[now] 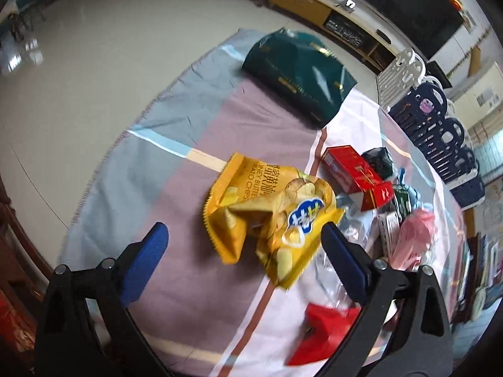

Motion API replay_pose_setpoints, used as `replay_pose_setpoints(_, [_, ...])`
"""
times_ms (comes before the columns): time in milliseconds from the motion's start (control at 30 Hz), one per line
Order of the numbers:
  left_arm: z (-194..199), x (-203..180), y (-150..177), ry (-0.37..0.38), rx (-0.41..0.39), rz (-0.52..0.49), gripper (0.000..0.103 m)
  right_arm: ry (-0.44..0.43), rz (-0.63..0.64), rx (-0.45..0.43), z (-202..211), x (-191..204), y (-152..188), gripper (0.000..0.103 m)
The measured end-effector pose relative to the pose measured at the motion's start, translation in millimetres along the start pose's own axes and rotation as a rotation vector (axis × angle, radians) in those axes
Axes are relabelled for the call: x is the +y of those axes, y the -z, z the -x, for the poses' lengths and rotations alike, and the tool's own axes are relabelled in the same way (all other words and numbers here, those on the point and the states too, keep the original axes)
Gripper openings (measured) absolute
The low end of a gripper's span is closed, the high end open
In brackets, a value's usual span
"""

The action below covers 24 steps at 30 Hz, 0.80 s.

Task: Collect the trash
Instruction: 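Grasp the yellow chip bag with the left tool while the right tool grasps the red wrapper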

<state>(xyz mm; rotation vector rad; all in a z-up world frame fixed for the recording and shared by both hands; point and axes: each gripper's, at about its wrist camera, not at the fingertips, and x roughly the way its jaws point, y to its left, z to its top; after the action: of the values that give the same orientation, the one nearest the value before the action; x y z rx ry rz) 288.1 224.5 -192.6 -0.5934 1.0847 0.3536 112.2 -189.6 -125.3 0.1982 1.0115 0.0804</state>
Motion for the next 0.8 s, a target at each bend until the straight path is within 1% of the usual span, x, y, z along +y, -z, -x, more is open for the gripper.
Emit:
replay_pose_setpoints(33, [-9.3, 1.9, -0.7, 0.017, 0.024, 0.024, 0.095, -0.005, -0.001, 0.015, -5.2, 0.7, 0.4, 0.080])
replay_pose_setpoints(67, [-14.8, 2.8, 0.5, 0.031, 0.031, 0.037, 0.082, -0.010, 0.000, 0.024, -8.9, 2.2, 0.1, 0.080])
replay_pose_setpoints(100, [-19.2, 4.5, 2.1, 0.049, 0.033, 0.042, 0.054, -0.015, 0.007, 0.034, -12.7, 5.3, 0.2, 0.080])
replay_pose_setpoints(133, [-24.0, 6.1, 6.9, 0.061, 0.045, 0.036, 0.046, -0.018, 0.018, 0.039, -16.3, 9.0, -0.3, 0.080])
replay_pose_setpoints(167, [-26.5, 7.0, 10.5, 0.068, 0.044, 0.032, 0.043, -0.023, 0.033, 0.042, -19.9, 14.9, -0.7, 0.080])
replay_pose_setpoints(200, [-25.2, 9.3, 15.1, 0.080, 0.030, 0.032, 0.035, -0.029, 0.046, 0.042, -22.3, 21.0, -1.2, 0.080])
replay_pose_setpoints(267, [-19.2, 14.7, 25.3, 0.098, 0.004, 0.031, 0.031, -0.051, 0.078, 0.037, -28.8, 38.0, -4.2, 0.080])
replay_pose_setpoints(367, [2.7, 29.7, 48.5, 0.103, -0.100, 0.074, 0.030, -0.098, 0.120, 0.024, -41.4, 66.5, -11.5, 0.080])
replay_pose_setpoints(400, [11.5, 36.3, 58.6, 0.098, -0.140, 0.095, 0.030, -0.115, 0.145, 0.015, -48.7, 81.9, -14.7, 0.080])
replay_pose_setpoints(433, [21.2, 44.1, 64.7, 0.116, -0.182, 0.126, 0.030, -0.122, 0.155, 0.014, -54.6, 90.4, -17.4, 0.080])
replay_pose_setpoints(467, [37.9, 52.1, 71.0, 0.145, -0.255, 0.159, 0.030, -0.143, 0.163, 0.020, -65.4, 104.4, -20.0, 0.080])
replay_pose_setpoints(500, [50.3, 56.5, 77.5, 0.114, -0.311, 0.167, 0.030, -0.170, 0.166, 0.034, -76.9, 117.7, -22.2, 0.080])
replay_pose_setpoints(533, [55.8, 59.4, 82.7, 0.088, -0.332, 0.171, 0.030, -0.193, 0.176, 0.045, -91.1, 133.0, -24.0, 0.080])
replay_pose_setpoints(567, [58.5, 63.4, 86.9, 0.090, -0.338, 0.184, 0.030, -0.191, 0.186, 0.045, -99.8, 142.9, -24.8, 0.080])
replay_pose_setpoints(633, [62.5, 70.1, 92.9, 0.080, -0.350, 0.213, 0.030, -0.147, 0.216, 0.046, -121.8, 165.5, -26.3, 0.080])
replay_pose_setpoints(700, [65.3, 73.0, 95.1, 0.061, -0.362, 0.232, 0.030, -0.109, 0.226, 0.083, -139.6, 178.4, -27.0, 0.080])
replay_pose_setpoints(800, [65.0, 66.1, 93.8, 0.043, -0.358, 0.213, 0.030, -0.071, 0.233, 0.118, -150.5, 189.8, -28.3, 0.079])
